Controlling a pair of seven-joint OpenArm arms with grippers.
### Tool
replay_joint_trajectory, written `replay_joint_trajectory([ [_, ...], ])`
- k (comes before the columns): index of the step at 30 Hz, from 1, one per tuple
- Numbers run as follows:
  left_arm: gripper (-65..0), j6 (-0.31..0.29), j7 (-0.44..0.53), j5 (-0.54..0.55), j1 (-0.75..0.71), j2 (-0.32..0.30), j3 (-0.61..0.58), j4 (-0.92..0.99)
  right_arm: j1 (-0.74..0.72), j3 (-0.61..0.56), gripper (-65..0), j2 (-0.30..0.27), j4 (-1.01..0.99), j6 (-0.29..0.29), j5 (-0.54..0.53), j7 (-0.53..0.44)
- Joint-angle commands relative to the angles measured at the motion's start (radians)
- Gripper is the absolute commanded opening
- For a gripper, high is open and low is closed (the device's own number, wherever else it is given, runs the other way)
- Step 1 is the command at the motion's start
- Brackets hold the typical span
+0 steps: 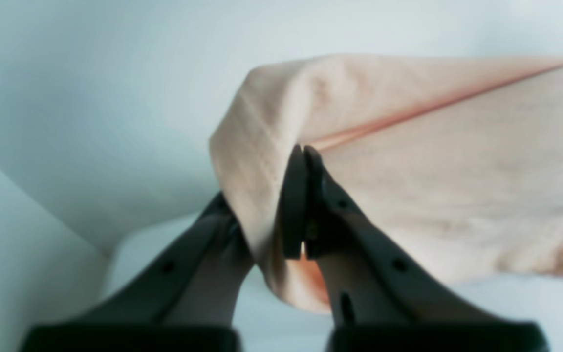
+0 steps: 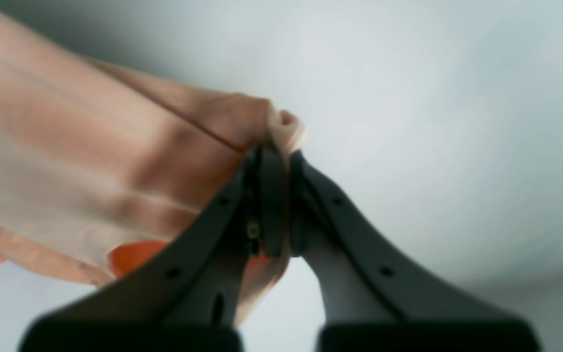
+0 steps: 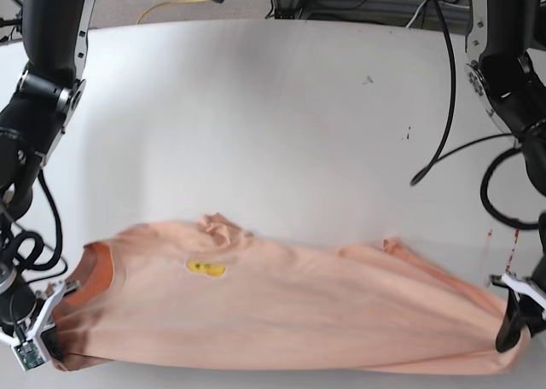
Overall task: Fold the T-shirt properly
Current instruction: 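Lower the held shirt onto the table with both grippers, then drag the held shirt edge across the table toward the robot base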
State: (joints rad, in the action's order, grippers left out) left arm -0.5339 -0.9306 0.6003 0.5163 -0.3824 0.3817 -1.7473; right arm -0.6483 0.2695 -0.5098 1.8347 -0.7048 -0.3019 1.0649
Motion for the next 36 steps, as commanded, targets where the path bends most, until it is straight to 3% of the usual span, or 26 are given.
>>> replay_joint_trajectory([
  [1, -65.0, 0.002, 0.028, 0.039, -0.066, -0.017, 0.046, -0.064, 0.083, 0.081, -65.0, 0.007, 0.072, 0.007, 0.007, -0.027],
  [10, -65.0, -0.007, 0.028, 0.042, -0.341, 0.012, 0.078, -0.105, 0.384, 0.195, -65.0, 0.135, 0.152, 0.007, 0.007, -0.027],
  [15, -65.0, -0.071, 0.028, 0.042, -0.511, 0.013, 0.118, -0.135, 0.526, 0.259, -65.0, 0.198, 0.19, 0.007, 0.007, -0.027],
  [25, -65.0, -0.139, 0.028, 0.036, -0.784, 0.009, 0.224, -0.131, 0.75, 0.313, -65.0, 0.236, 0.19, 0.007, 0.007, -0.03],
  [36, -65.0, -0.14, 0.028, 0.034, -0.928, -0.011, 0.27, -0.019, 0.979, 0.356, -65.0, 0.328, 0.187, 0.007, 0.007, -0.032],
])
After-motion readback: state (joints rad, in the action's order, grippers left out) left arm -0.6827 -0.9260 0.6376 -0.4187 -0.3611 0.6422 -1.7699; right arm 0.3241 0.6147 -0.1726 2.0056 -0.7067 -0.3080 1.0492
